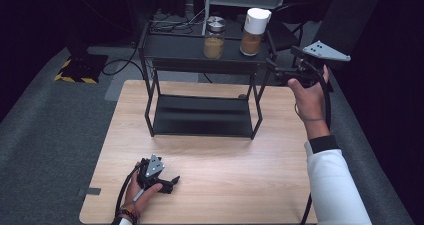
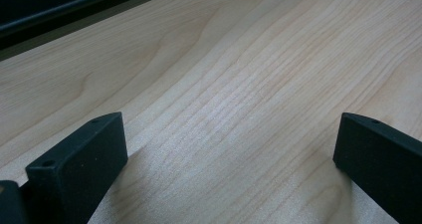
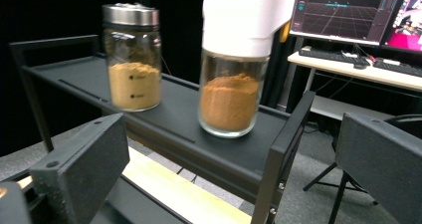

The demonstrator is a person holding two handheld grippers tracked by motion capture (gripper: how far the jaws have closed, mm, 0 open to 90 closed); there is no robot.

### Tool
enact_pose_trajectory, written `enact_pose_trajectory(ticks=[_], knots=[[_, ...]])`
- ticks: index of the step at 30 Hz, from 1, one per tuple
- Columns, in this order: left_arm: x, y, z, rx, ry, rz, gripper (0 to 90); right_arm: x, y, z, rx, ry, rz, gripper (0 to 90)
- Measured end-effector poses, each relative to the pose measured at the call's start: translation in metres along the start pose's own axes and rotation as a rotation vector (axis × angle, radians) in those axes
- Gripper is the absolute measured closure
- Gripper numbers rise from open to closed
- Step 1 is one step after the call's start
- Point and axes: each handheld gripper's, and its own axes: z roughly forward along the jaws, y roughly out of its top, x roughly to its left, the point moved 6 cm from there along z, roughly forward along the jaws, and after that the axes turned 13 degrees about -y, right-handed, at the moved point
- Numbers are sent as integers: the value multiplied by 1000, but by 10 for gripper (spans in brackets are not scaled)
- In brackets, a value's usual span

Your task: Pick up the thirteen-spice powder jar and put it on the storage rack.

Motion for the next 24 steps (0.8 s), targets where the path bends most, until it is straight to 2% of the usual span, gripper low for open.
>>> enact_pose_trajectory(ticks=[5,8,16,24], knots=[[0,0,0,0,0,0,4,4,-12,-10,-1,11,-14,4],[0,0,0,0,0,0,4,7,-21,-15,-1,20,-39,4],[0,0,0,0,0,0,4,17,-47,-23,37,58,-74,4],[0,0,0,0,1,-1,4,18,-72,-31,80,83,-38,4]])
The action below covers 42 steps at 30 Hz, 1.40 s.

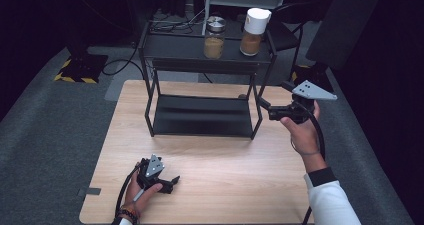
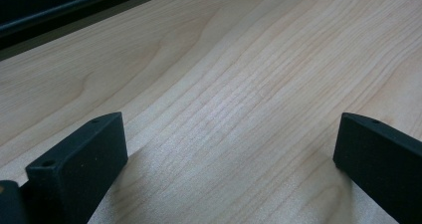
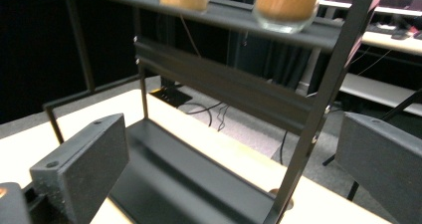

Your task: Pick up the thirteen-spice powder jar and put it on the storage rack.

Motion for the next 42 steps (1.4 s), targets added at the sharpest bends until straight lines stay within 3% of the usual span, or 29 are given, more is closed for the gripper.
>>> enact_pose_trajectory(ticks=[17,29,42], knots=[[0,0,0,0,1,0,4,6,-50,-16,6,-33,-1,4],[0,0,0,0,2,0,4,3,-94,-30,22,6,6,4],[0,0,0,0,2,-1,4,10,-131,-43,55,-10,-9,4]])
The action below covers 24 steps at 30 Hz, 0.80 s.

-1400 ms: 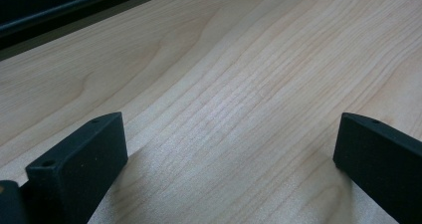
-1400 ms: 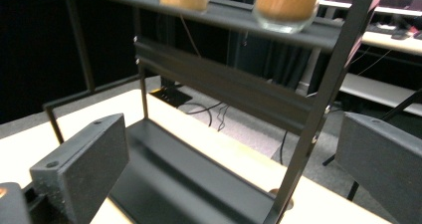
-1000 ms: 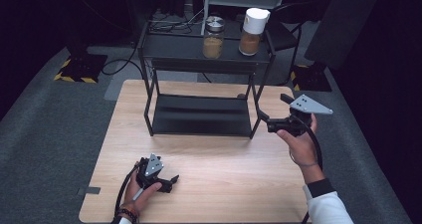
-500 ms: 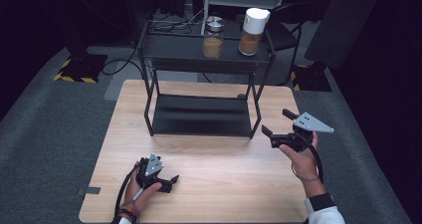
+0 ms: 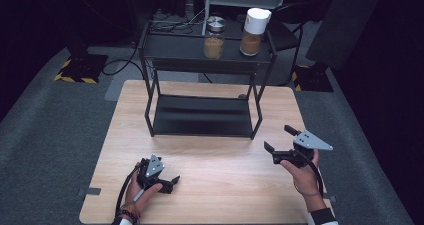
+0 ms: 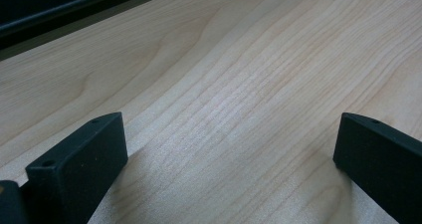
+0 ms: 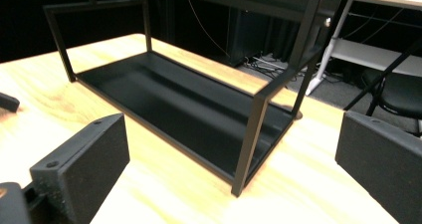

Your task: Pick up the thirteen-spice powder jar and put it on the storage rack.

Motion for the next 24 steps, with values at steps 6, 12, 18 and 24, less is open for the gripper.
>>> enact_pose_trajectory(ticks=[6,12,18,24], knots=[[0,0,0,0,0,0,4,4,-18,-4,29,-6,7,4],[0,0,0,0,0,0,4,5,-34,-6,61,-6,12,4],[0,0,0,0,1,-1,4,7,-47,-8,73,-9,30,4],[0,0,0,0,1,-1,4,8,-65,-6,115,13,82,5]])
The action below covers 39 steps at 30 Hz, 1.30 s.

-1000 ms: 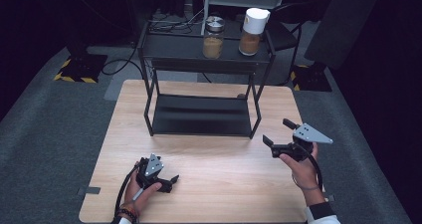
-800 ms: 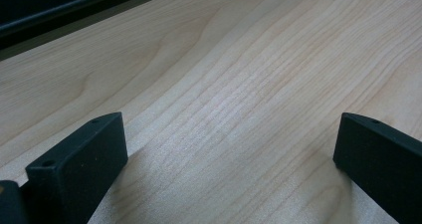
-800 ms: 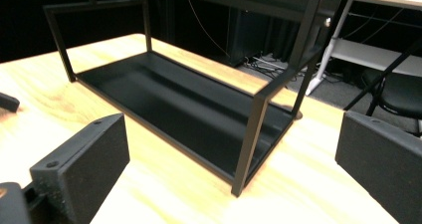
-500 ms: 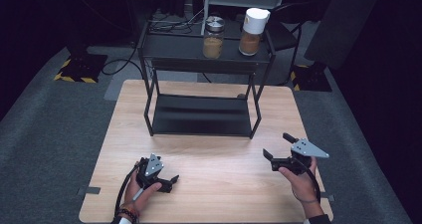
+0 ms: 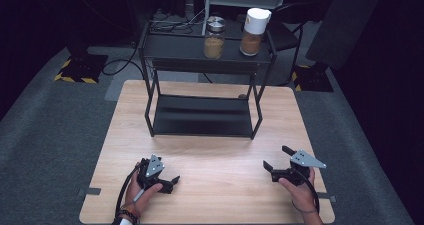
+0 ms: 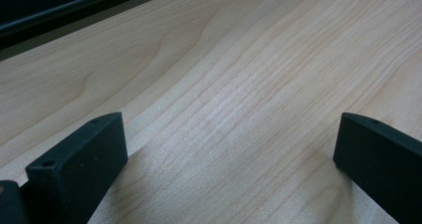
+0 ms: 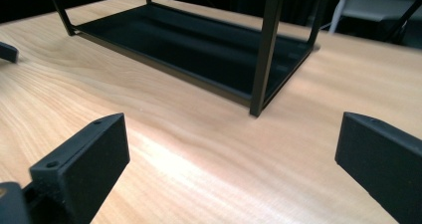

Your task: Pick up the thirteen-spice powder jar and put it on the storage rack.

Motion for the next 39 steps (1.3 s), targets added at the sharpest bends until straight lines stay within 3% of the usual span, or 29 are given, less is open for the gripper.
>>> enact_pose_trajectory(ticks=[13,16,26,39], knots=[[0,0,0,0,1,-1,4,5,-24,0,83,-20,-20,5],[0,0,0,0,1,-1,4,8,-26,3,116,-24,-47,6],[0,0,0,0,1,-1,4,9,-36,4,162,-41,-43,6],[0,0,0,0,2,-2,4,8,-36,5,217,-27,-51,6]])
